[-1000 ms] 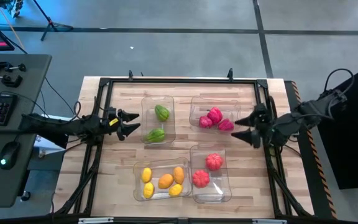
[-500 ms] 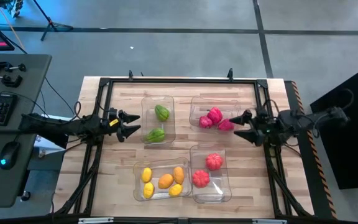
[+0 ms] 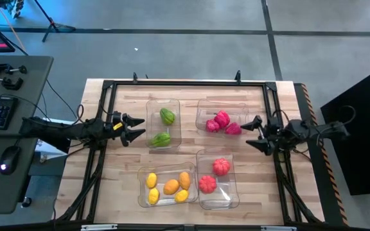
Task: Sort produce into baskets
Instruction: Return to Home Position
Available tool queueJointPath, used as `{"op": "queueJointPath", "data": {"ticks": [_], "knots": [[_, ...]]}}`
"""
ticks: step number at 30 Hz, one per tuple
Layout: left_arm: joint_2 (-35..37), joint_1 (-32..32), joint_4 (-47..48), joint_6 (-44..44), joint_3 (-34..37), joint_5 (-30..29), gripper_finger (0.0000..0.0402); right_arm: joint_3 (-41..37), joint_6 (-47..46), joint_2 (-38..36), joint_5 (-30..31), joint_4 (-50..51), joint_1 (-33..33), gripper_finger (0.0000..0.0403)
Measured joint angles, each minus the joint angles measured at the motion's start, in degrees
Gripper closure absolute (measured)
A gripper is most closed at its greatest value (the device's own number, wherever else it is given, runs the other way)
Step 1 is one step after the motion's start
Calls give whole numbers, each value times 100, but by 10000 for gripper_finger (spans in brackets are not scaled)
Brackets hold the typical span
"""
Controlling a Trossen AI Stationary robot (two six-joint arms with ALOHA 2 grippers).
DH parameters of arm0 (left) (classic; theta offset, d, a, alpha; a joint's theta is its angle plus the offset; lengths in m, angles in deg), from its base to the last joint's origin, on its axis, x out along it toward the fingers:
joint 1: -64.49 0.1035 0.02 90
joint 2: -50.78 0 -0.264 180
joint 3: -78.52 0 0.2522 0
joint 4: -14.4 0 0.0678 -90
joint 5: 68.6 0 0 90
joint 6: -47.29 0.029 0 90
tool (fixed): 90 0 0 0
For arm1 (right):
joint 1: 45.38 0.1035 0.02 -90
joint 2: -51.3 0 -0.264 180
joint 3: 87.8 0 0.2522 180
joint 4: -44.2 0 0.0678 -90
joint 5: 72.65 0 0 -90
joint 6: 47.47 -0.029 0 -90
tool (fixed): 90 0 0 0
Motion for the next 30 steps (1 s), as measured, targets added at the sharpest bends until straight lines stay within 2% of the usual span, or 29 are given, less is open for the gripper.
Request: {"op": "queueJointPath", "data": {"ticks": [4, 10, 17, 22, 30], "knots": [[-18, 0, 28, 0, 0, -11, 50, -255, 41, -21, -131, -55, -15, 27], [-35, 0, 31, -2, 0, -30, 50, -273, 228, -29, -504, 760, -275, 27], [-35, 0, 24, -2, 0, -36, 50, -272, 1125, 19, -863, 790, -886, 27], [-35, 0, 26, -2, 0, -37, 50, -272, 1221, 19, -1395, 712, -1142, 27], [-35, 0, 26, -2, 0, -37, 50, -272, 1890, 25, -1359, 711, -1137, 27]]}}
